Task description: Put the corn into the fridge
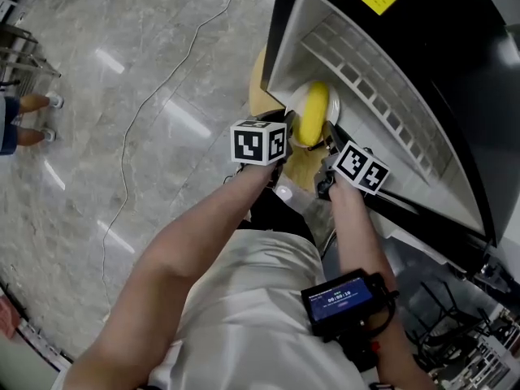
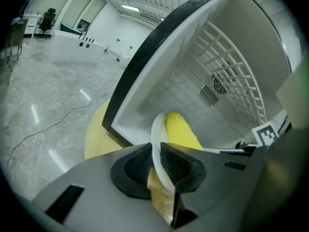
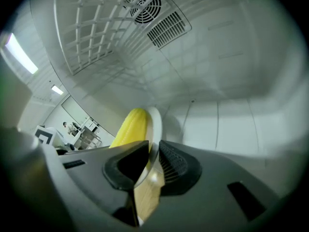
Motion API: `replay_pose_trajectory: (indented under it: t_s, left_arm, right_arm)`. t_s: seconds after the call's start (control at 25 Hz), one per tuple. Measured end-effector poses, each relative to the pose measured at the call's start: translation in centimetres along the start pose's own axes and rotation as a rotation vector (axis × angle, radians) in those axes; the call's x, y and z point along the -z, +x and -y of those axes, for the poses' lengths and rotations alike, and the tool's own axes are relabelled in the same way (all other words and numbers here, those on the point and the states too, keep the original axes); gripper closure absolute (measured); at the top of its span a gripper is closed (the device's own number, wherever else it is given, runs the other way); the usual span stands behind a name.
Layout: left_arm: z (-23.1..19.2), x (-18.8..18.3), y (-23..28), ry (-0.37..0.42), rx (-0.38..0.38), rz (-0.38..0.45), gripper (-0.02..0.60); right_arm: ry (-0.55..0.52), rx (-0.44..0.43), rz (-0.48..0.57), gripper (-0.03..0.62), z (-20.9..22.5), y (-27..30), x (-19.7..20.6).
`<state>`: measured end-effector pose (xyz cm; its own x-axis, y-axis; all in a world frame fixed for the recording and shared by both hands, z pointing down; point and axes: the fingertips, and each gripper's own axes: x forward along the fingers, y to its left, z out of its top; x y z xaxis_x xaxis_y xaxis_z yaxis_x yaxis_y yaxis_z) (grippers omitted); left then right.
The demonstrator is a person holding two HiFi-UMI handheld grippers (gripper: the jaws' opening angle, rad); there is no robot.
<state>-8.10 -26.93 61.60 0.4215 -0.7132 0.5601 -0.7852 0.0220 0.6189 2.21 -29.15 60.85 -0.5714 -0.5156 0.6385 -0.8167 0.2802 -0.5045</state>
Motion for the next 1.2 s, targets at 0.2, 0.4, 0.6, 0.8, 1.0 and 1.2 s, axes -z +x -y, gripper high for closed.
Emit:
replay_pose_trajectory:
  t_s: [0.2,0.4,0.6,0.8,1.0,1.2]
  left_arm:
    - [0.3,-0.3,1.2,0.027,-0.023,-0.01,0.531]
    - [0.5,-1.1,2.5,0.074,-0.053,-0.015,0.531]
    - [0.5,-1.9,4.0,0.123,-0.076,-0.037,0.531]
    - [0.4,-2.4,4.9,0.149,-0.077,-0.048,0.531]
    - [0.6,-2.8,5.9,0.17,-0.065,-0.078,0.529]
    - [0.9,-3.1,6.8,0.202,-0.062,-0.121,0.529]
  right_arm:
    - [-0.004,0.036,0.011,0.537,0.7,0.2,-0.7]
    - [-0.039,0.08,0.006,0.537,1.4,0.9,-1.9]
    - [-0.055,0.115,0.0,0.536,2.2,1.9,-2.7]
    - [-0.068,0.136,-0.005,0.536,2.7,2.7,-3.3]
    - [-0.076,0.152,-0.009,0.536,3.4,3.1,-4.0]
    - [-0.094,0.172,-0.034,0.533,3.9,3.4,-4.1]
